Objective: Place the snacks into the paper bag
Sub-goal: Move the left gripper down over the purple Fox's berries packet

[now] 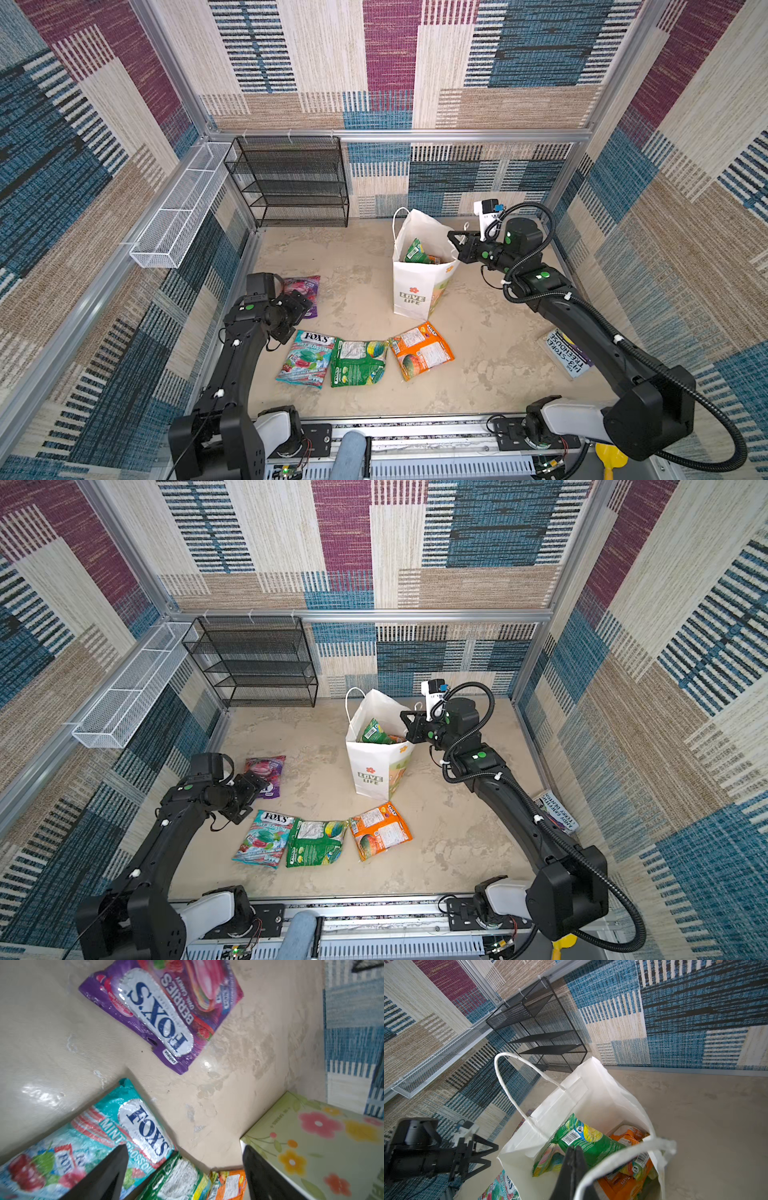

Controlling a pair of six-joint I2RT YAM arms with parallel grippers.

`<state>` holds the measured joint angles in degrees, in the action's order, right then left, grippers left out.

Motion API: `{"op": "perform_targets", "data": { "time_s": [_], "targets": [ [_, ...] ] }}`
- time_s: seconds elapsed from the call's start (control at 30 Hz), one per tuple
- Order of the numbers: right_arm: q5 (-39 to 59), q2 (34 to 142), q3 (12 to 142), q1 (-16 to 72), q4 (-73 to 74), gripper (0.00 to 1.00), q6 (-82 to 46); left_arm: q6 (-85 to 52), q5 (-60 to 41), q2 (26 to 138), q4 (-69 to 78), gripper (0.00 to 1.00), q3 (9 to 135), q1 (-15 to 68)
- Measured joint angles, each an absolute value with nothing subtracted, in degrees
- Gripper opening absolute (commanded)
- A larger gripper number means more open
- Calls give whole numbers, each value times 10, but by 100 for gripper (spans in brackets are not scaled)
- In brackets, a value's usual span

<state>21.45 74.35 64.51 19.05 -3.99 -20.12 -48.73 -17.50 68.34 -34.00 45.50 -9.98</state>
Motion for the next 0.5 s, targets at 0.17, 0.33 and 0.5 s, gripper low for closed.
{"op": "perform_targets", "data": {
  "time_s": [0.17,0.33,0.5],
  "targets": [
    [218,741,643,190,-37,0,-201,-529,-205,740,-236,82,420,-132],
    [220,741,641,190,-36,0,-201,-547,-215,786,-147,75,399,-160],
    [222,744,638,190,-33,0,-202,-556,-229,822,-84,72,380,-167]
  ]
}}
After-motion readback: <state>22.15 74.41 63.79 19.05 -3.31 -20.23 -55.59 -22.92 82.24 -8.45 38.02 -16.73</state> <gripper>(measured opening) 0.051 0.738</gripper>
